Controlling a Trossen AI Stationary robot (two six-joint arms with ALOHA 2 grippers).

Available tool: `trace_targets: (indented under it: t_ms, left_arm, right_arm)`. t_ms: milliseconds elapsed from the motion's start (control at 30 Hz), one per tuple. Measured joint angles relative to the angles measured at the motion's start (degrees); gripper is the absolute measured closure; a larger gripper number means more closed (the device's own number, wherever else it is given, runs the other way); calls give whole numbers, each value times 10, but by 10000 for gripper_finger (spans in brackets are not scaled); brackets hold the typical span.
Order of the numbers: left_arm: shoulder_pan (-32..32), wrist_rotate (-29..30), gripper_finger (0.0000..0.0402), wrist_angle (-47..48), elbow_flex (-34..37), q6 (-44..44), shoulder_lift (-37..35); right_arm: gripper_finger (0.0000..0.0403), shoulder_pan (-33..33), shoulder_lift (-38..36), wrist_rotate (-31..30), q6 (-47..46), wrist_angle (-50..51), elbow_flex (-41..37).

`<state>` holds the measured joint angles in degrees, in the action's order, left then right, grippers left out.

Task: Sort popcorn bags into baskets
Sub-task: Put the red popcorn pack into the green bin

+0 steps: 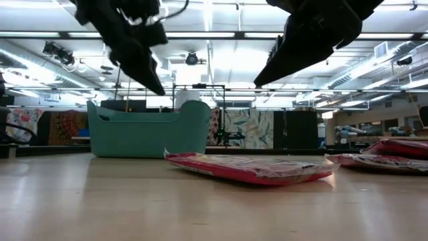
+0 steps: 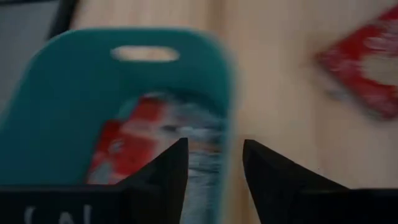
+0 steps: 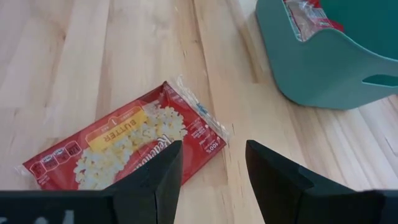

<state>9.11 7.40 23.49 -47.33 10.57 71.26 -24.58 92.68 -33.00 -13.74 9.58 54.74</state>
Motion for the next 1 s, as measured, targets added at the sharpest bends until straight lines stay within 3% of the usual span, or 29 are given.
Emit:
trace_targets:
  t_ms: [300, 533, 700, 1000]
  left_arm:
    - [-218, 166, 258, -25, 0, -70, 32]
    - [-299, 175, 258, -27, 0, -132, 81]
    - [-338, 182, 257, -32, 0, -155, 129]
    - [-377, 182, 226, -43, 0, -206, 165]
  right_arm:
    - [221, 0, 0, 0, -12, 4, -8]
    - [221, 6, 0, 35, -77, -12, -62]
    - [222, 7, 9, 90, -96, -96, -93]
    - [224, 5, 129, 136, -64, -109, -35]
